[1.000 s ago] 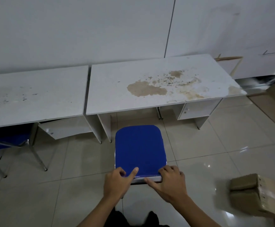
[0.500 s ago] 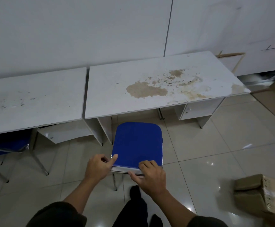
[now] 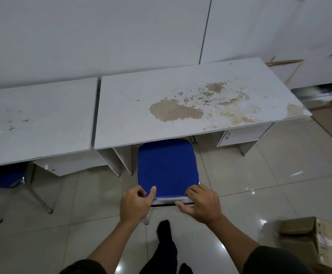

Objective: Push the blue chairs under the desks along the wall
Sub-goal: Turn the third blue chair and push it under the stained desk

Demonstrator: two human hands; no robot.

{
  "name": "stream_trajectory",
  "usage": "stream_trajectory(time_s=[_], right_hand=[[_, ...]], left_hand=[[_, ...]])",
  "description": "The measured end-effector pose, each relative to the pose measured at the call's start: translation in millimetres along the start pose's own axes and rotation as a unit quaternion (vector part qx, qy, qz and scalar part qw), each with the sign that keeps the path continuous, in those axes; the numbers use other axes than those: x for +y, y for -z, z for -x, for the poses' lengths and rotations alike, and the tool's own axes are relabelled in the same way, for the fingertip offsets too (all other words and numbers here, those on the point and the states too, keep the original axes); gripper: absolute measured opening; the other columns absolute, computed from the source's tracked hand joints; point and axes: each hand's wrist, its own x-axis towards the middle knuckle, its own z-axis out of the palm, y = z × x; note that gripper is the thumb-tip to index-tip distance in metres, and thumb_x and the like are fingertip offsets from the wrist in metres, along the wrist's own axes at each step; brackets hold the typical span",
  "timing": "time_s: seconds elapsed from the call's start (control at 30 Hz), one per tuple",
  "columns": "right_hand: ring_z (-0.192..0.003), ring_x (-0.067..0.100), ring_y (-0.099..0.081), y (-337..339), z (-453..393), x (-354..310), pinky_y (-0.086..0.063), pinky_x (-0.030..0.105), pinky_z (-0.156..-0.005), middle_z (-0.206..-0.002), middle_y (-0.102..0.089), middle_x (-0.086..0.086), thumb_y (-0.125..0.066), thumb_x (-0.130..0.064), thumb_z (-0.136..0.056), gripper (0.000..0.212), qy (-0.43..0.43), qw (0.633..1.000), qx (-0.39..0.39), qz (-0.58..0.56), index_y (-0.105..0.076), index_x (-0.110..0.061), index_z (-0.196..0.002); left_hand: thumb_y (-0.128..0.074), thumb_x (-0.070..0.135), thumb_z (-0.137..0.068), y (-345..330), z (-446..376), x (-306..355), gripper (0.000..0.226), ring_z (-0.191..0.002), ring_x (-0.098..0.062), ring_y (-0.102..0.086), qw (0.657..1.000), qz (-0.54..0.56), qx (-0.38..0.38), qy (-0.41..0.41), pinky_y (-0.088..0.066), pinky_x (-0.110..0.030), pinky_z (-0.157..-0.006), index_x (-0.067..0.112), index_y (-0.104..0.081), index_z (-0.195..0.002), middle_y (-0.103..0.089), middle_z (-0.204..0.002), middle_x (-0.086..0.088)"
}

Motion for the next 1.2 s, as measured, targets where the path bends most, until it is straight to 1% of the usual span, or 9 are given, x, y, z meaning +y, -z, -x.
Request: stream_trajectory(time_s=[0.1,0.17,0.33,0.47,0.6,0.83,0.97,1.1,1.2], right_hand=[[-0.060,0.011,-0.054,0.9,-27.0,13.8,-0.041,0.025,-0.046,-0.072,-0.064,-0.006,-0.056,-0.073,-0.094,0.059,0.009,1.000,0.019,0.000,-0.069,-0.019,-0.073],[-0.058,0.012,-0.052,-4.0,-46.5,16.9,-0.041,0.026,-0.044,-0.071,-0.062,-0.005,-0.058,-0.072,-0.093,0.058,0.008,1.000,0.025,0.002,-0.068,-0.019,-0.073],[-0.057,0.012,-0.050,-24.9,-84.4,28.2,-0.040,0.027,-0.044,-0.070,-0.061,-0.005,-0.064,-0.070,-0.091,0.055,-0.002,0.999,0.031,-0.003,-0.066,-0.018,-0.071],[-0.057,0.014,-0.052,-30.9,-109.2,55.6,-0.043,0.028,-0.043,-0.070,-0.062,-0.003,-0.061,-0.070,-0.093,0.058,0.022,0.999,0.041,-0.006,-0.067,-0.017,-0.071],[-0.056,0.014,-0.051,-33.9,-137.8,79.1,-0.040,0.027,-0.042,-0.069,-0.061,-0.003,-0.065,-0.069,-0.090,0.056,0.035,0.998,0.046,0.006,-0.065,-0.016,-0.069],[-0.059,0.015,-0.052,-56.2,-167.5,102.2,-0.040,0.026,-0.044,-0.070,-0.062,-0.003,-0.066,-0.070,-0.088,0.056,0.030,0.999,0.023,0.008,-0.066,-0.017,-0.072],[-0.060,0.015,-0.051,-69.2,-183.1,115.5,-0.045,0.029,-0.045,-0.070,-0.061,-0.002,-0.061,-0.071,-0.090,0.057,0.017,1.000,0.009,-0.008,-0.066,-0.017,-0.074],[-0.059,0.015,-0.053,-75.5,-208.8,122.2,-0.040,0.025,-0.047,-0.069,-0.062,-0.002,-0.070,-0.068,-0.085,0.052,0.004,1.000,0.019,-0.014,-0.067,-0.017,-0.073],[-0.058,0.015,-0.053,-80.0,-216.4,126.1,-0.041,0.025,-0.047,-0.068,-0.061,-0.002,-0.067,-0.071,-0.084,0.055,-0.007,1.000,0.014,-0.007,-0.067,-0.017,-0.073]], left_hand=[[-0.061,0.071,-0.078,-1.4,-21.8,15.7,0.055,-0.049,-0.014,-0.059,1.000,0.012,0.015,-0.002,-0.048,-0.031,-0.048,0.021,-0.061,-0.057,-0.061,-0.051,0.002],[-0.062,0.070,-0.078,3.0,-45.0,21.2,0.054,-0.050,-0.014,-0.059,0.999,0.013,0.029,-0.005,-0.044,-0.027,-0.048,0.020,-0.061,-0.057,-0.061,-0.051,0.003],[-0.063,0.070,-0.077,3.4,-91.9,27.6,0.054,-0.051,-0.015,-0.061,1.000,0.009,0.025,-0.001,-0.052,-0.033,-0.051,0.020,-0.062,-0.057,-0.062,-0.052,0.002],[-0.065,0.067,-0.077,-11.1,-112.8,38.8,0.052,-0.051,-0.014,-0.060,0.999,0.021,0.036,-0.009,-0.050,-0.032,-0.050,0.020,-0.062,-0.058,-0.062,-0.053,0.003],[-0.065,0.066,-0.078,-21.9,-135.9,53.5,0.051,-0.049,-0.016,-0.059,0.998,0.038,0.047,-0.021,-0.048,-0.031,-0.048,0.019,-0.061,-0.058,-0.061,-0.053,0.004],[-0.066,0.065,-0.079,-36.1,-173.0,55.3,0.048,-0.051,-0.015,-0.058,0.998,0.046,0.037,-0.023,-0.048,-0.031,-0.048,0.021,-0.059,-0.060,-0.060,-0.055,0.006],[-0.067,0.064,-0.079,-42.4,-191.3,58.9,0.047,-0.052,-0.014,-0.059,0.998,0.052,0.035,-0.020,-0.051,-0.033,-0.048,0.022,-0.059,-0.061,-0.060,-0.056,0.007],[-0.064,0.067,-0.078,-40.8,-217.9,66.9,0.049,-0.053,-0.013,-0.058,0.998,0.045,0.035,-0.014,-0.049,-0.032,-0.049,0.021,-0.058,-0.061,-0.060,-0.057,0.006],[-0.064,0.065,-0.079,-43.8,-225.3,67.8,0.049,-0.053,-0.014,-0.058,0.998,0.046,0.040,-0.022,-0.048,-0.031,-0.048,0.020,-0.059,-0.061,-0.060,-0.058,0.007]])
